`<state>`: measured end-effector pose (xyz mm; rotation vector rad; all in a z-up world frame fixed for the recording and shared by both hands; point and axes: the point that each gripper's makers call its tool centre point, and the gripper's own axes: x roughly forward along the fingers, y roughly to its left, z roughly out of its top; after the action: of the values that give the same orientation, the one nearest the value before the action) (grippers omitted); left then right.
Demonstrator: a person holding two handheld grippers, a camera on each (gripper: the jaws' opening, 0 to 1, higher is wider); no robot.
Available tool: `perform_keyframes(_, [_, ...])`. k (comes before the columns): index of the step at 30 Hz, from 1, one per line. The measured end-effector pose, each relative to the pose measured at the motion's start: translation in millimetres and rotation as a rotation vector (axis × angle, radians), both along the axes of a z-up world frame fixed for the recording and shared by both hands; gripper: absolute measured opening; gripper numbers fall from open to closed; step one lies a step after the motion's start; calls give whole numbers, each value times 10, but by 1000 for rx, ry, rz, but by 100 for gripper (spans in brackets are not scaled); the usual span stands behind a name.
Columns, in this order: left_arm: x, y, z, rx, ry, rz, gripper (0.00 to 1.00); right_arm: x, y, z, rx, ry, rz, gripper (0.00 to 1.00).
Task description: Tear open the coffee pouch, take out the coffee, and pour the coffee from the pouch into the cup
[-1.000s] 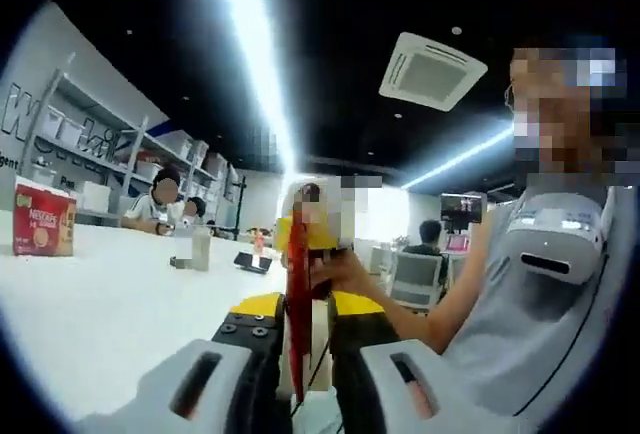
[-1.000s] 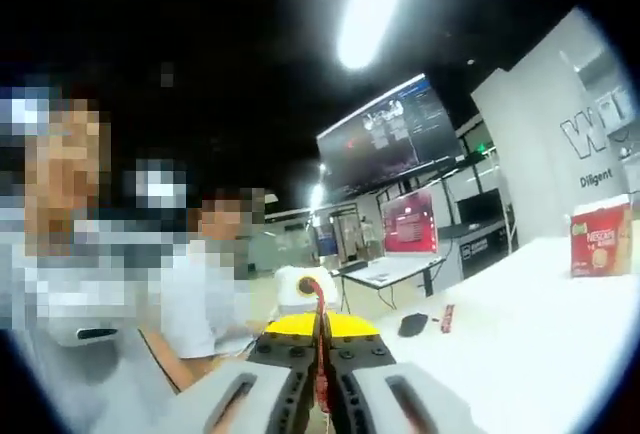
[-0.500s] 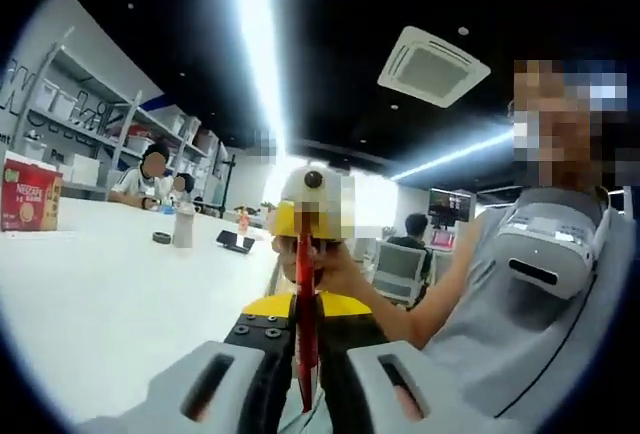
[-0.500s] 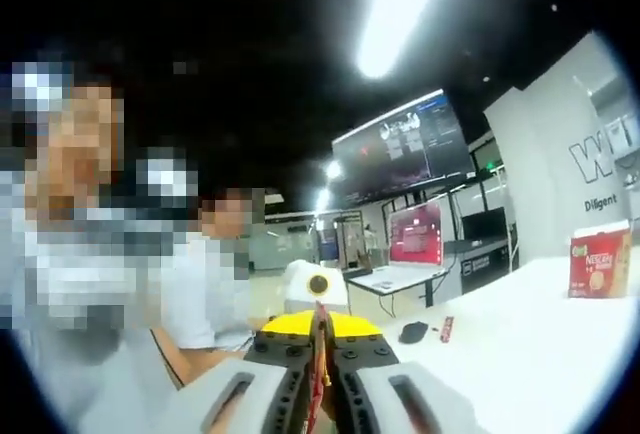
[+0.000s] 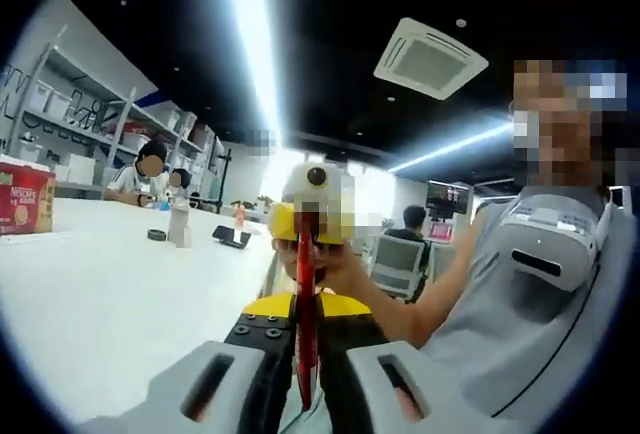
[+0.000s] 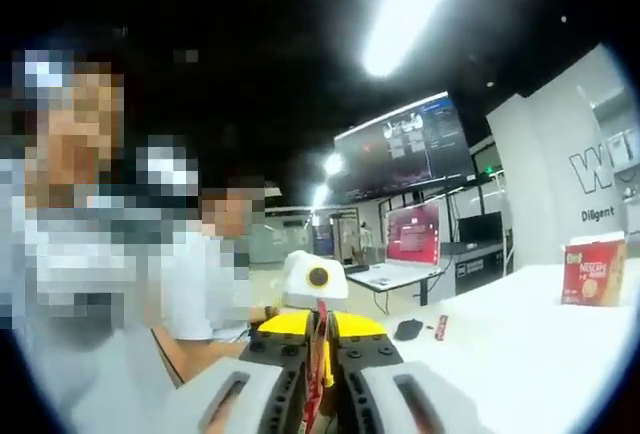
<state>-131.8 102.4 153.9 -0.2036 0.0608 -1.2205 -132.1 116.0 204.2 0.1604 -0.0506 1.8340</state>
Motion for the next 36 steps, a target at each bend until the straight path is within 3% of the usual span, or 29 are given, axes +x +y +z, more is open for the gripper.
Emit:
perform_keyframes(18, [86, 65, -6, -6, -3, 8, 10, 109, 29, -12, -7, 16, 0, 4])
perform_keyframes(21, [95, 67, -5, -1, -20, 17, 10, 122, 39, -15, -16, 34, 0, 3])
perform_keyframes(22, [111, 69, -8, 11, -51, 29, 10, 134, 36, -21, -24, 55, 6, 3])
perform_keyframes(24, [155, 109, 23, 20, -108, 75, 13, 171, 31, -14, -22, 80, 3, 2])
perform_keyframes(28, [99, 233, 200, -51, -121, 77, 14, 181, 21, -69, -52, 112, 8, 2])
perform_keyframes(30, [120, 324, 266, -60, -140, 117, 12, 130, 26, -117, -71, 104, 26, 2])
perform_keyframes(34, [45, 368, 407, -116, -150, 96, 9, 50, 57, -167, -101, 84, 47, 2])
perform_keyframes(36, [39, 347, 391, -98, -153, 98, 8, 15, 58, -168, -106, 71, 54, 2])
